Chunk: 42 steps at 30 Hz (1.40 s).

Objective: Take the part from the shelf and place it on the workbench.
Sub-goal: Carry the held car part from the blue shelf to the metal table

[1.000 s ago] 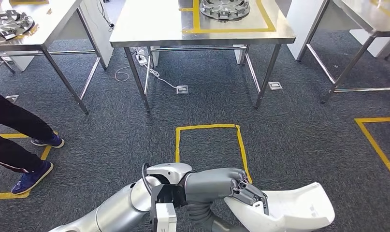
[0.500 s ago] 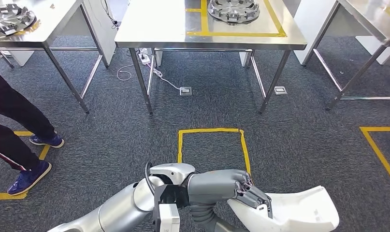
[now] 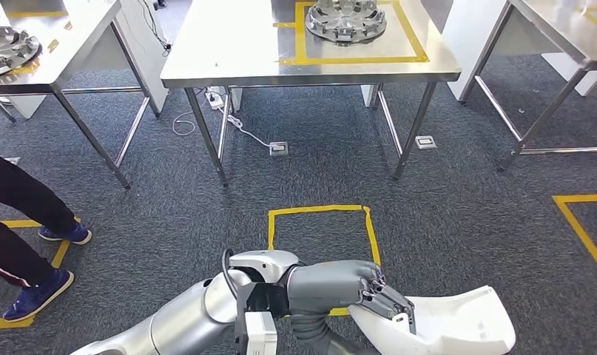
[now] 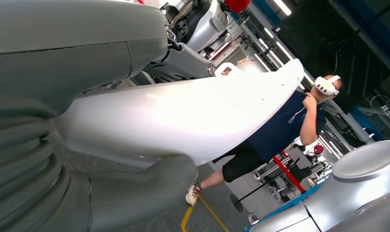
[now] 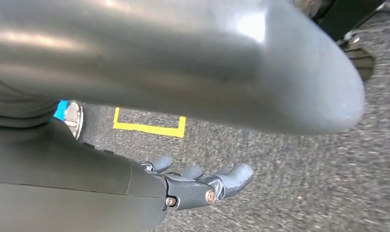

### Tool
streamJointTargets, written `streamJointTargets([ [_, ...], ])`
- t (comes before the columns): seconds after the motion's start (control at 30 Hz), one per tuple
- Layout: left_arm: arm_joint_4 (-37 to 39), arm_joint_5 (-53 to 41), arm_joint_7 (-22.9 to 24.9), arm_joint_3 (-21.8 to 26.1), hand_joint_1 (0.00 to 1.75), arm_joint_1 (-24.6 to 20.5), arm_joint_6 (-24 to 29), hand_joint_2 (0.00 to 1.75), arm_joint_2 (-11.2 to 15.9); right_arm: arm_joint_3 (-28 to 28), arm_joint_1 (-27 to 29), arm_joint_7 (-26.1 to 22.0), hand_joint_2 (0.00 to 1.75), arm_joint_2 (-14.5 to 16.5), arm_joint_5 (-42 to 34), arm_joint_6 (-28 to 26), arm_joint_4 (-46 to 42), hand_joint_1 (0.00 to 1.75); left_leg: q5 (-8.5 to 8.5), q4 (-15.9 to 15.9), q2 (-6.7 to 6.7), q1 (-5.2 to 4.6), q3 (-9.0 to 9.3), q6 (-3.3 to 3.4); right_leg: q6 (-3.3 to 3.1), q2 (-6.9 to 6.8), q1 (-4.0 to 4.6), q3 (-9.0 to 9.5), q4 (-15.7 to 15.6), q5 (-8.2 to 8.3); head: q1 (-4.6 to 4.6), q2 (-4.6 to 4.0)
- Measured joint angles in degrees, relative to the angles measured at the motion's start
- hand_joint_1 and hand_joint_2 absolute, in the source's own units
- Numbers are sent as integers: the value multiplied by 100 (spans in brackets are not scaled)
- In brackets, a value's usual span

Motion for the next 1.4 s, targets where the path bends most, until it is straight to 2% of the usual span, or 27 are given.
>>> streamJointTargets([
  [0.07, 15, 2, 4, -3, 175, -9, 2, 175, 2, 0, -12, -1, 0, 11, 4, 4, -1, 0, 81, -389, 1, -24, 124, 58, 66, 5, 6, 55, -12, -87, 2, 0],
  [0.1, 20, 3, 8, -4, 175, -12, 3, 175, 1, 0, -18, -2, 0, 12, 7, 5, -1, 0, 29, -426, -1, -34, 138, 91, 106, 4, 11, 88, -10, -102, 4, 0],
  [0.2, 17, 4, 15, -8, 175, -23, 9, 175, -27, 0, -26, -9, 0, 13, 23, 6, -2, 0, 79, -500, -6, -7, 306, 198, 197, -7, 9, 164, 81, -137, 7, 0],
  [0.23, 14, 5, 16, -10, 175, -32, 11, 175, -39, 0, -36, -12, 0, 14, 30, 7, -1, 0, 55, -509, -3, 4, 377, 226, 220, -8, 5, 82, 253, -185, 15, 0],
  [0.27, 11, 4, 20, -14, 175, -41, 13, 175, -47, 0, -46, -15, 0, 15, 34, 8, -1, 0, 21, -518, 1, 9, 431, 247, 241, -9, 2, -91, 532, -263, 22, 0],
  [0.33, 10, 4, 31, -27, 175, -53, 16, 175, -51, 0, -51, -17, 0, 16, 38, 9, 0, 0, -58, -518, 2, 3, 504, 278, 274, -10, -1, -597, 1192, -482, 38, 0],
  [0.37, 12, 3, 37, -36, 175, -52, 16, 175, -50, 0, -39, -16, 0, 16, 39, 9, 0, 0, -102, -518, -5, 0, 543, 281, 282, -9, -2, -814, 1395, -563, 38, 0],
  [0.4, 13, 2, 41, -44, 175, -50, 16, 175, -49, 0, -24, -16, 0, 16, 40, 9, 0, 0, -151, -518, -15, -2, 594, 279, 285, -10, -5, -953, 1432, -554, 39, 0],
  [0.43, 14, 2, 44, -52, 175, -50, 16, 175, -48, 0, -11, -16, 0, 16, 42, 9, -1, 0, -205, -518, -25, -2, 658, 270, 283, -10, -8, -997, 1287, -421, 40, 0],
  [0.5, 16, 2, 46, -68, 175, -52, 16, 175, -46, 0, -2, -19, 0, 16, 48, 9, -1, 0, -324, -515, -33, -4, 799, 238, 259, -17, -12, -891, 625, 152, 43, 0],
  [0.53, 20, 2, 48, -75, 175, -53, 16, 175, -43, 0, -2, -20, 0, 16, 51, 9, -1, 0, -384, -508, -37, -11, 861, 214, 238, -30, -4, -820, 341, 329, 48, 0],
  [0.57, 25, 1, 51, -82, 175, -54, 16, 175, -40, 0, -3, -22, 0, 15, 54, 9, -1, 0, -444, -507, -41, -17, 900, 183, 209, -42, 11, -759, 163, 415, 50, 0],
  [0.6, 28, 0, 55, -88, 175, -55, 17, 175, -37, 0, -2, -27, 0, 12, 56, 9, -2, 0, -478, -481, -46, -23, 948, 145, 169, -47, 26, -722, 88, 418, 53, 0],
  [0.63, 28, 0, 56, -92, 175, -56, 17, 175, -37, 0, -1, -33, 0, 9, 58, 8, -2, 0, -493, -452, -51, -25, 994, 105, 124, -44, 37, -676, 90, 345, 54, 0],
  [0.7, 16, 1, 53, -97, 175, -66, 21, 175, -42, 0, -4, -62, 0, 3, 63, 7, -2, 0, -517, -322, -43, -20, 1046, 30, 31, -24, 25, -521, 44, 371, 51, 0],
  [0.77, 2, 2, 50, -100, 175, -84, 26, 175, -42, 0, -20, -96, 0, 1, 70, 6, -2, 0, -641, 54, -29, -8, 857, -31, -32, -19, 10, -369, 29, 329, 28, 0],
  [0.87, -4, 0, 53, -103, 175, -79, 30, 175, -14, 0, -23, -113, 0, -4, 74, 5, -2, 0, -1017, 935, -16, 6, 171, -70, -62, -14, 11, -238, 29, 196, 1, 0],
  [0.9, -4, -1, 55, -105, 175, -73, 31, 175, -2, 0, -19, -113, 0, -6, 75, 5, -2, 0, -1054, 1034, -13, 6, 1, -63, -61, -10, 12, -183, 29, 143, -3, 0],
  [0.93, -5, -1, 56, -106, 175, -69, 31, 175, 7, -1, -15, -113, 0, -7, 78, 5, -2, 0, -971, 950, -11, 6, -78, -50, -57, -7, 14, -117, 29, 87, -5, 0],
  [0.97, -8, -1, 56, -107, 175, -69, 31, 175, 10, -1, -12, -113, 0, -8, 80, 7, -2, 0, -754, 685, -10, 3, -66, -29, -52, -4, 15, -41, 29, 29, -6, 0],
  [1.03, -14, 0, 54, -107, 175, -68, 33, 175, 18, -1, -9, -113, 0, -2, 87, 9, -1, 0, -148, -27, -7, -28, 50, 35, -24, 1, 19, 82, 24, -87, 1, 0],
  [1.1, -21, -5, 56, -106, 175, -65, 39, 175, 29, -1, -20, -116, 0, 8, 90, 11, 2, 0, 130, -420, -10, -66, 111, 97, 41, 12, 14, 147, 10, -160, 7, 0],
  [1.17, -33, -11, 62, -105, 175, -63, 48, 175, 25, -2, -30, -117, 0, 8, 90, 15, 2, 0, 104, -493, -22, -67, 180, 159, 115, 17, 14, 199, 25, -157, 5, 0],
  [1.23, -50, -11, 63, -105, 175, -71, 60, 175, 10, -2, -31, -118, 0, 3, 92, 18, 1, 0, 101, -563, -23, -39, 338, 225, 166, 9, 12, 144, 254, -142, 19, 0],
  [1.27, -60, -11, 64, -105, 175, -77, 67, 175, 4, -2, -39, -117, 0, 0, 94, 18, 0, 0, 81, -591, -20, -25, 418, 246, 188, 5, 5, 4, 509, -176, 25, 0],
  [1.33, -66, -12, 70, -105, 175, -84, 79, 175, 1, -1, -47, -117, 0, -1, 99, 18, 0, 0, 8, -617, -13, -18, 513, 272, 232, 2, -8, -466, 1170, -373, 37, 0],
  [1.4, -66, -17, 78, -105, 175, -79, 84, 175, 1, -2, -32, -114, 0, -4, 105, 18, 0, 0, -89, -620, -22, -13, 606, 266, 282, 0, -28, -882, 1528, -599, 38, 0],
])
